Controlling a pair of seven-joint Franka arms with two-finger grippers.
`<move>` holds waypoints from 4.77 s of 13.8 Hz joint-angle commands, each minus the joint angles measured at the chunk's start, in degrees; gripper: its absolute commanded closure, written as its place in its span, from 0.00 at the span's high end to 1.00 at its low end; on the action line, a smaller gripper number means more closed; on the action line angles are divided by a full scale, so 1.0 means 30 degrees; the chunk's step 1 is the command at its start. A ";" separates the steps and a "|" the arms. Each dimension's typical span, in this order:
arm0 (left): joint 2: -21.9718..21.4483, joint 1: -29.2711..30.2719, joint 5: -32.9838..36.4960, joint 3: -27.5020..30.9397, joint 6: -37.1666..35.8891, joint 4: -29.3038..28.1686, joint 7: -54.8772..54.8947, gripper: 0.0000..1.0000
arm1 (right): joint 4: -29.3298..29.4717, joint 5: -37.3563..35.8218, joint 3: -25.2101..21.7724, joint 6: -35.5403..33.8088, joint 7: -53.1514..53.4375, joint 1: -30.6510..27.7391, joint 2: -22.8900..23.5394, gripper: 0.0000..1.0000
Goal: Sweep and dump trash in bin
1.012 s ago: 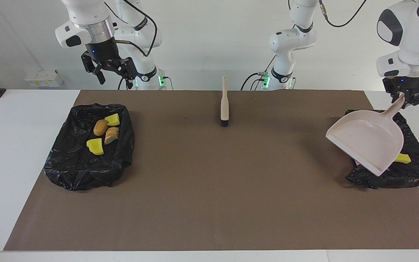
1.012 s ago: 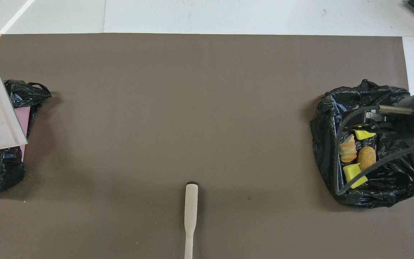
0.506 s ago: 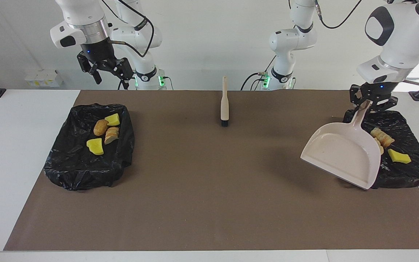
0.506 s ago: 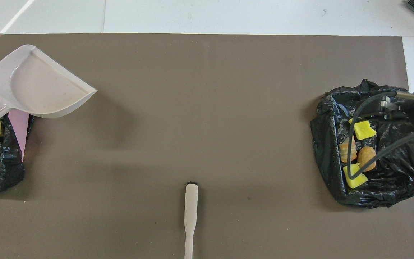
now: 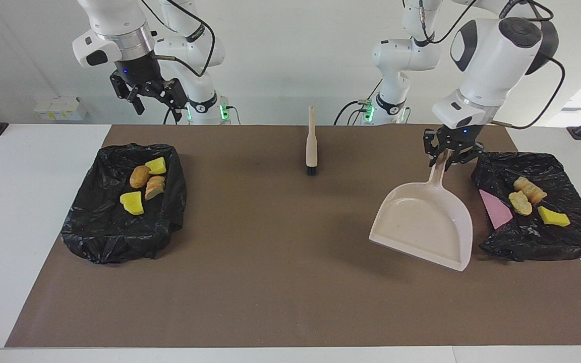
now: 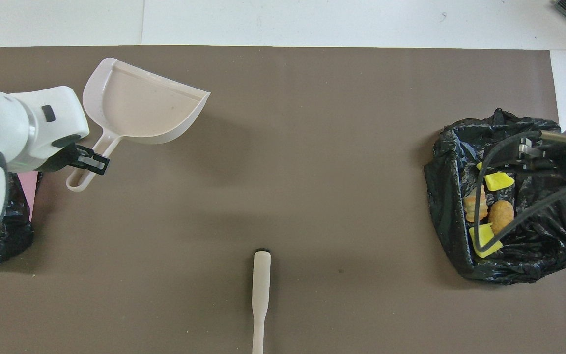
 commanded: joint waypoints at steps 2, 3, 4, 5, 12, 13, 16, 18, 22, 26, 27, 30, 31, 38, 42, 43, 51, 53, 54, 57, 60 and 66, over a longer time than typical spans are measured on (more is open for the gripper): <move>0.0778 -0.2228 -0.0301 0.0377 0.1607 -0.0606 -0.2204 0.00 | -0.0696 0.0489 0.0059 -0.0041 -0.0483 -0.0494 -0.0578 1.00; 0.1188 -0.2756 -0.0301 0.0377 0.2076 -0.0722 -0.2964 0.00 | -0.0667 0.0460 0.0030 -0.0041 -0.0454 -0.0495 -0.0548 1.00; 0.1511 -0.3370 -0.0301 0.0377 0.2573 -0.0810 -0.3667 0.00 | -0.0667 0.0489 -0.0028 -0.0041 -0.0453 -0.0524 -0.0548 1.00; 0.2007 -0.3985 -0.0301 0.0377 0.2926 -0.0840 -0.4342 0.00 | -0.0638 0.0460 -0.0029 0.0046 -0.0453 -0.0524 -0.0548 1.00; 0.5438 -0.7355 -0.0300 0.0377 0.7029 -0.0811 -1.1072 0.00 | -0.0638 0.0489 -0.0029 0.0076 -0.0424 -0.0553 -0.0548 1.00; 0.5556 -0.7680 -0.0243 0.0377 0.7322 -0.0840 -1.2711 0.00 | -0.0638 0.0460 -0.0029 0.0076 -0.0424 -0.0553 -0.0548 1.00; 0.5557 -0.7919 -0.0125 0.0407 0.7150 -0.0841 -1.4397 0.30 | -0.0638 0.0489 -0.0029 0.0076 -0.0453 -0.0524 -0.0548 1.00; 0.5528 -0.7859 -0.0067 0.0465 0.6624 -0.0812 -1.4456 1.00 | -0.0609 0.0489 -0.0029 0.0076 -0.0453 -0.0524 -0.0548 1.00; 0.5264 -0.6778 0.0166 0.0641 0.6125 -0.0140 -1.4281 1.00 | -0.0608 0.0489 -0.0029 0.0076 -0.0424 -0.0553 -0.0548 1.00; 0.5118 -0.4934 0.0695 0.0641 0.5920 0.0651 -1.3901 1.00 | -0.0637 0.0460 -0.0058 0.0076 -0.0453 -0.0553 -0.0548 1.00; 0.5118 -0.4465 0.0695 0.0641 0.5570 0.1060 -1.3464 1.00 | -0.0609 0.0460 -0.0058 0.0076 -0.0453 -0.0553 -0.0548 1.00; 0.4826 -0.3059 0.0666 0.0641 0.4719 0.1532 -1.1533 1.00 | -0.0608 0.0460 -0.0029 0.0076 -0.0424 -0.0553 -0.0548 1.00; 0.4506 -0.2619 0.0608 0.0641 0.4456 0.1562 -1.0830 1.00 | -0.0608 0.0489 -0.0029 0.0076 -0.0453 -0.0553 -0.0548 1.00; 0.2163 0.0662 0.0373 0.0641 0.1119 0.1386 -0.4622 1.00 | -0.0608 0.0489 -0.0029 0.0076 -0.0424 -0.0553 -0.0548 1.00; 0.1135 0.1838 0.0344 0.0670 -0.0261 0.1444 -0.2765 1.00 | -0.0609 0.0460 -0.0029 0.0076 -0.0453 -0.0553 -0.0548 1.00; 0.0989 0.1839 0.0344 0.0641 -0.0640 0.1561 -0.2882 1.00 | -0.0608 0.0489 -0.0029 0.0076 -0.0424 -0.0553 -0.0548 1.00; 0.0694 0.1780 0.0666 0.0729 -0.5238 0.4402 -0.2444 1.00 | -0.0638 0.0460 -0.0146 0.0105 -0.0453 -0.0524 -0.0548 1.00; 0.0724 0.1809 0.0579 0.0729 -0.5858 0.5074 -0.2327 1.00 | -0.0638 0.0489 -0.0146 0.0135 -0.0483 -0.0553 -0.0519 1.00; 0.0607 0.1809 0.0520 0.0758 -0.5714 0.5048 -0.2153 1.00 | -0.0609 0.0489 -0.0146 0.0222 -0.0512 -0.0553 -0.0519 1.00; -0.0067 0.1868 0.0402 0.0700 -0.5274 0.4492 -0.1565 1.00 | -0.0667 0.0460 -0.0146 0.0516 -0.0483 -0.0524 -0.0519 1.00; -0.0010 0.1868 0.0402 0.0700 -0.4953 0.4491 -0.1536 1.00 | -0.0696 0.0431 -0.0146 0.0516 -0.0541 -0.0495 -0.0548 1.00; -0.0068 0.1868 0.0373 0.0700 -0.5126 0.4433 -0.1536 1.00 | -0.0755 0.0431 -0.0146 0.0516 -0.1039 -0.0465 -0.0548 1.00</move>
